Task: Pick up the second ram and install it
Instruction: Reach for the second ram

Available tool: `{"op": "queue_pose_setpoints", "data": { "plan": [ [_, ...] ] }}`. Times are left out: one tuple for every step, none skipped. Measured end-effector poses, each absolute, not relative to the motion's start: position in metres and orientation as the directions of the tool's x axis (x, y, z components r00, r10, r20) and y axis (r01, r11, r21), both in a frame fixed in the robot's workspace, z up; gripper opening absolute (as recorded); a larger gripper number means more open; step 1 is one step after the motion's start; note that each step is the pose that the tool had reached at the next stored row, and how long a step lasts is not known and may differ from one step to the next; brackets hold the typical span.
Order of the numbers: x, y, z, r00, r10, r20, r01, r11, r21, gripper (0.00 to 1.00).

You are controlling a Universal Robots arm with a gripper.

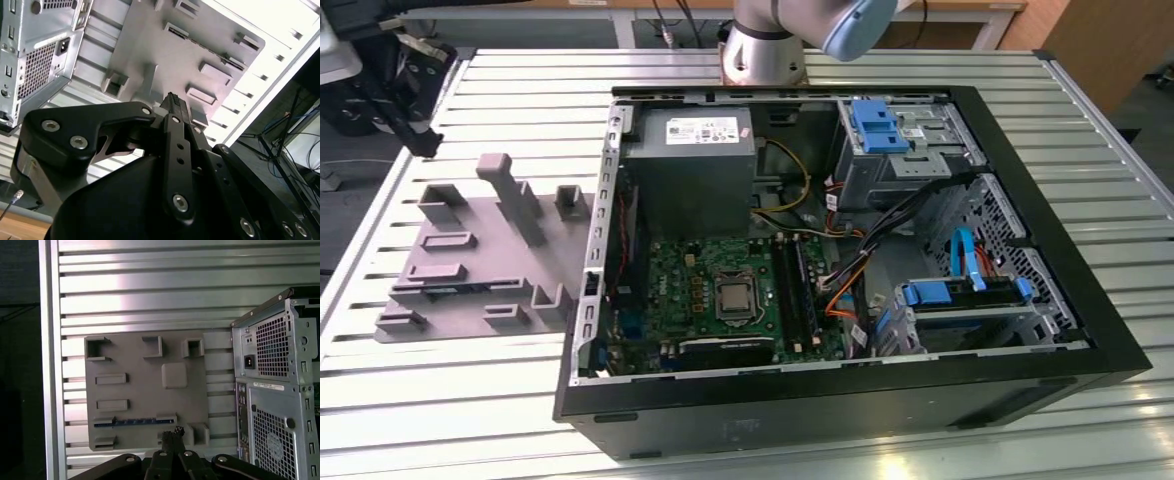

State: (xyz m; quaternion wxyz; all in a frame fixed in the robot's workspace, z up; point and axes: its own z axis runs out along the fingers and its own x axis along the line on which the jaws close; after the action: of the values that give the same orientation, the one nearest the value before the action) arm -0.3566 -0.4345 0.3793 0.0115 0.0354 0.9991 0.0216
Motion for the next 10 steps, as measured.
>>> {"op": "queue_pose_setpoints", "data": {
  "plan": [
    [-0.358,-0.4346,0.3792,-0.997,0.071,-0.021,0.07,0.997,0.044,0.11],
    [-0.3594,-0.4346,0.3791,-0.997,0.071,-0.021,0.07,0.997,0.044,0.11],
    [-0.3609,-0.4346,0.379,-0.997,0.071,-0.021,0.07,0.997,0.044,0.11],
    [-0.3624,-0.4346,0.3789,-0.997,0.071,-0.021,0.07,0.997,0.044,0.11],
    [-0.3639,-0.4346,0.3789,-0.997,0.071,-0.021,0.07,0.997,0.044,0.11],
    [-0.3652,-0.4346,0.3788,-0.997,0.071,-0.021,0.07,0.997,0.044,0.11],
    [-0.3664,-0.4347,0.3788,-0.997,0.071,-0.021,0.07,0.997,0.044,0.11],
    [-0.3672,-0.4347,0.3788,-0.997,0.071,-0.021,0.07,0.997,0.044,0.11],
    [-0.3677,-0.4347,0.3787,-0.997,0.071,-0.021,0.07,0.997,0.044,0.11],
    [-0.3679,-0.4347,0.3788,-0.997,0.071,-0.021,0.07,0.997,0.044,0.11]
  ]
}}
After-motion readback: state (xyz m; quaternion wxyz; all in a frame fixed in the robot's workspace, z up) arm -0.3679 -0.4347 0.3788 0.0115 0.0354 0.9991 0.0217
